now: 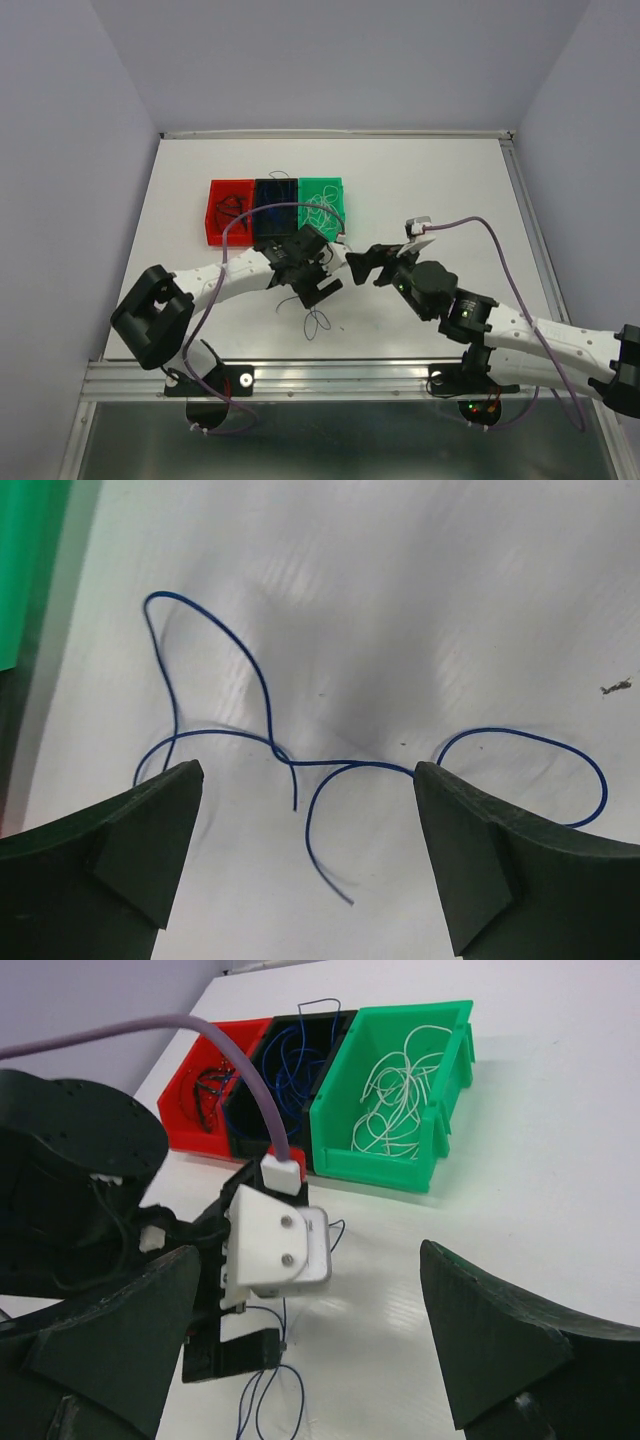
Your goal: Untangle the cables
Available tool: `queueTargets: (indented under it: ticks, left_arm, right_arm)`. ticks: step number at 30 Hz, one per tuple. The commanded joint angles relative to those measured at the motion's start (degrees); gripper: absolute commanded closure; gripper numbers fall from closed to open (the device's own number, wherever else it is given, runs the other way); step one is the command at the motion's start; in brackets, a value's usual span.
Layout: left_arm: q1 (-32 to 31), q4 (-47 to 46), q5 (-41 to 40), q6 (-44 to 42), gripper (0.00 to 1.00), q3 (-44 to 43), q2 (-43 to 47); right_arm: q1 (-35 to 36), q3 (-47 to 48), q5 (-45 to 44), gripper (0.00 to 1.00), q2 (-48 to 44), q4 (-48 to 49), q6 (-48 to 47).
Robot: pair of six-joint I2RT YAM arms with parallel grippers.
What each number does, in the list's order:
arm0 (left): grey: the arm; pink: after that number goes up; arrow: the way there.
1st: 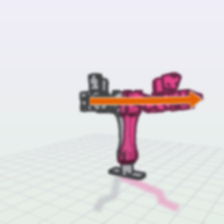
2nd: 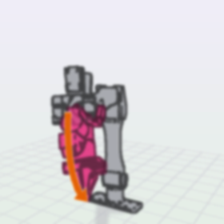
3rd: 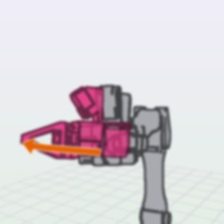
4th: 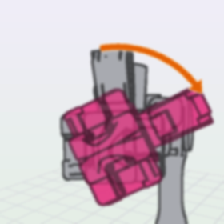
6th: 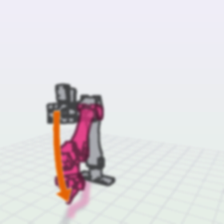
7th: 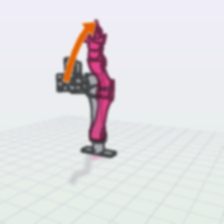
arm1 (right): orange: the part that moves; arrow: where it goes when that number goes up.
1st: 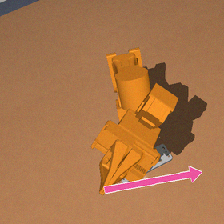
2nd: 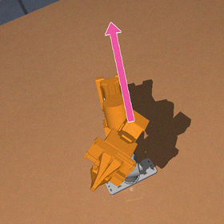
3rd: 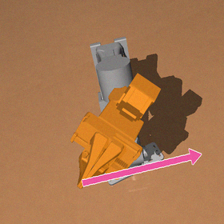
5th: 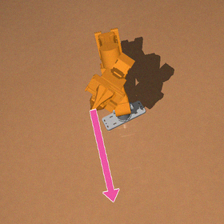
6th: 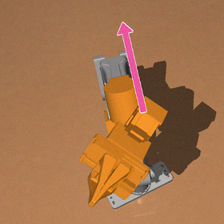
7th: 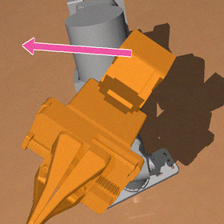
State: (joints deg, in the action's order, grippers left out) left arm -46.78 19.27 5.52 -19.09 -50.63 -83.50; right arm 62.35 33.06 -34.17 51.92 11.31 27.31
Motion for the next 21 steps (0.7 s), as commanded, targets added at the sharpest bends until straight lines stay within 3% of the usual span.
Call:
queueTargets:
  ticks: [1, 10, 13, 15, 17, 18, 21]
  left_arm:
    - [-2.8, -0.5, -2.3, -1.3, 0.01, 0.8, -0.5]
    - [-2.9, 0.4, -2.1, -2.5, 0.04, -0.6, -6.8]
    - [-2.9, 0.8, -3.0, -2.2, 0.37, -1.1, -8.7]
    - [-2.9, 1.0, -3.0, -2.1, 0.51, -1.5, -9.0]
    - [-2.9, 0.9, -3.1, -2.0, 0.77, -1.6, -8.3]
    - [-2.9, 0.9, -3.1, -1.9, 0.99, -1.8, -8.0]
    - [-2.6, 0.3, -4.5, -1.6, 1.0, -2.4, -5.4]
  right_arm:
    - [0.4, -1.9, -1.9, 0.04, -2.8, 0.9, 0.7]
    - [0.5, -2.9, -1.4, 0.04, -4.9, 0.9, 0.6]
    - [0.3, -3.1, -1.2, 0.04, -5.3, 0.9, 0.6]
    - [0.4, -3.2, -1.2, 0.05, -5.5, 0.9, 0.6]
    - [0.4, -3.4, -1.0, 0.05, -5.9, 1.0, 0.6]
    - [0.4, -3.4, -1.0, 0.05, -6.0, 1.0, 0.6]
    - [0.4, -3.6, -1.2, 0.05, -6.4, 1.0, 0.5]
